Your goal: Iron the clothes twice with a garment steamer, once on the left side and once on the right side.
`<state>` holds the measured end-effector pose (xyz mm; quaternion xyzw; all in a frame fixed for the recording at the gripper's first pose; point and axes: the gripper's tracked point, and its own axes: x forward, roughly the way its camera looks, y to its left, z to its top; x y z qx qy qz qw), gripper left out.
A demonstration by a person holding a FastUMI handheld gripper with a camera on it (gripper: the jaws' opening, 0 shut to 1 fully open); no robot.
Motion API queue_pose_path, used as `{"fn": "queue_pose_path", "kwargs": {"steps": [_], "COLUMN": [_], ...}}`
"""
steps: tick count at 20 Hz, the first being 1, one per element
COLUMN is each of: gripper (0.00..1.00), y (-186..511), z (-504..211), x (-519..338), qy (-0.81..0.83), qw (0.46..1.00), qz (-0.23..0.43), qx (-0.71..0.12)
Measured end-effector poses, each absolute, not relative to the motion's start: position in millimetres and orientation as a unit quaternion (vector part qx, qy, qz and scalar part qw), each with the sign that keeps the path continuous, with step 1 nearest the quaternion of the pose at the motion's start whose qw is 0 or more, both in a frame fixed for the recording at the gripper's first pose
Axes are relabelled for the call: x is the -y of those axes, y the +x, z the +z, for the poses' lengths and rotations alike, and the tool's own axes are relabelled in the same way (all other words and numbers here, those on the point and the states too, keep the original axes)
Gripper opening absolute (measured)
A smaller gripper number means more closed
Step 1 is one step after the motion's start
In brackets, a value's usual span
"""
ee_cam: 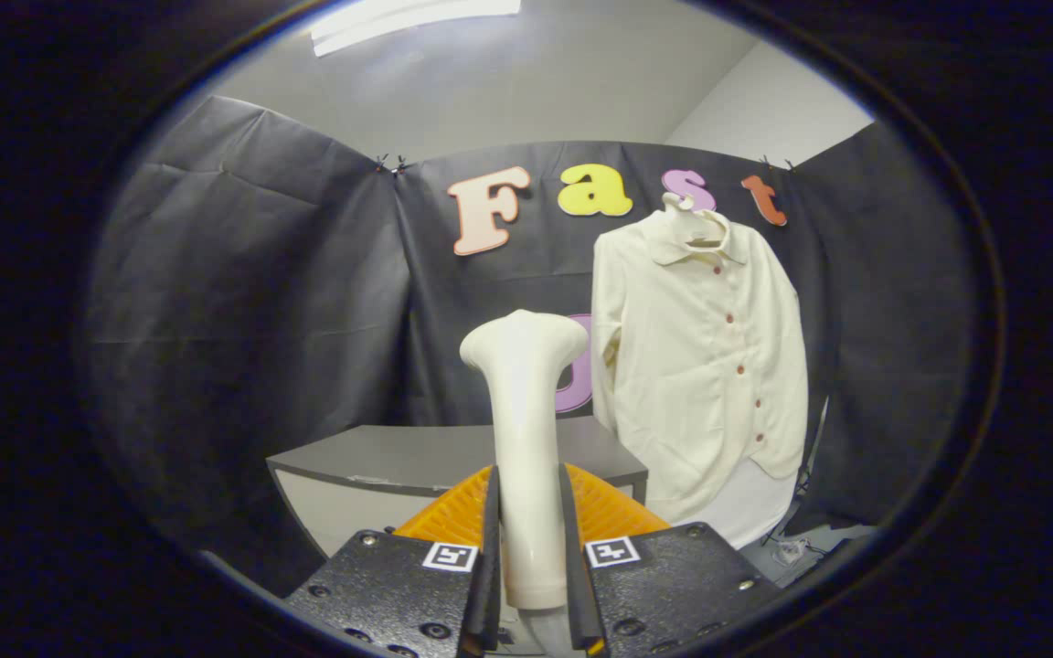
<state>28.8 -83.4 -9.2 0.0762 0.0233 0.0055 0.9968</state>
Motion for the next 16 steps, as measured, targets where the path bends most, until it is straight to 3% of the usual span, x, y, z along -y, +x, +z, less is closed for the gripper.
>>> {"fn": "queue_pose_path", "kwargs": {"steps": [16], "gripper": [0.29], "y": [-11.0], "z": [32.0], "x": [-23.6], "qy": [0.053], "qw": [0.997], "qz": [0.047], "qx": [-0.012]}}
